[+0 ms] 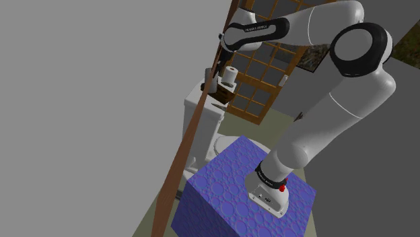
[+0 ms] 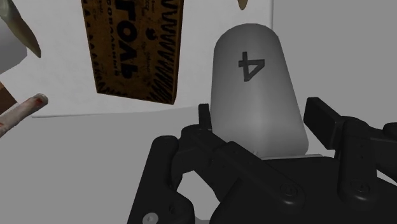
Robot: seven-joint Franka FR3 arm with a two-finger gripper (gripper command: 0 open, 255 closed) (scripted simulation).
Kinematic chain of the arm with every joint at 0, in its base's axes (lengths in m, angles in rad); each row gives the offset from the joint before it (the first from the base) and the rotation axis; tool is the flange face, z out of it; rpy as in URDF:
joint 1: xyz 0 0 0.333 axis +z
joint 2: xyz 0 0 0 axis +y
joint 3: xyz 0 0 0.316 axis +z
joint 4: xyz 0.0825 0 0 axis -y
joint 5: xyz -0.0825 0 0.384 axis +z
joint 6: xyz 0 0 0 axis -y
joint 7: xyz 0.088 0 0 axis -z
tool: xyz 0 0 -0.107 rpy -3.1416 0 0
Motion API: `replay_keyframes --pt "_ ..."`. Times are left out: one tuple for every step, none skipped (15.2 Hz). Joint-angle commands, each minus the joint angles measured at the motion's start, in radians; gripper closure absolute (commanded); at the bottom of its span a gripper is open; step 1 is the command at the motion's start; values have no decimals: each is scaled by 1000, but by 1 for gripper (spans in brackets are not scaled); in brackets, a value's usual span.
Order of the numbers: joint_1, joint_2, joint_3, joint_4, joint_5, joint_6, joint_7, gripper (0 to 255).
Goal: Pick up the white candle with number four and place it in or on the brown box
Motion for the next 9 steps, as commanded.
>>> replay_keyframes --pt "0 -13 2 15 -4 -27 2 255" --pt "0 -17 3 25 -5 -41 3 255" --pt "0 -21 4 35 -6 -54 4 255" --pt "0 -25 5 45 -6 -68 4 255" --pt "0 -27 5 51 -7 -77 5 255" --pt "-7 -16 -10 73 1 -87 -23 255" --pt "-15 -4 -25 96 9 -97 -50 255" --pt "-23 9 -40 120 18 -108 -78 255" --pt "-30 23 -55 145 28 -119 -106 255"
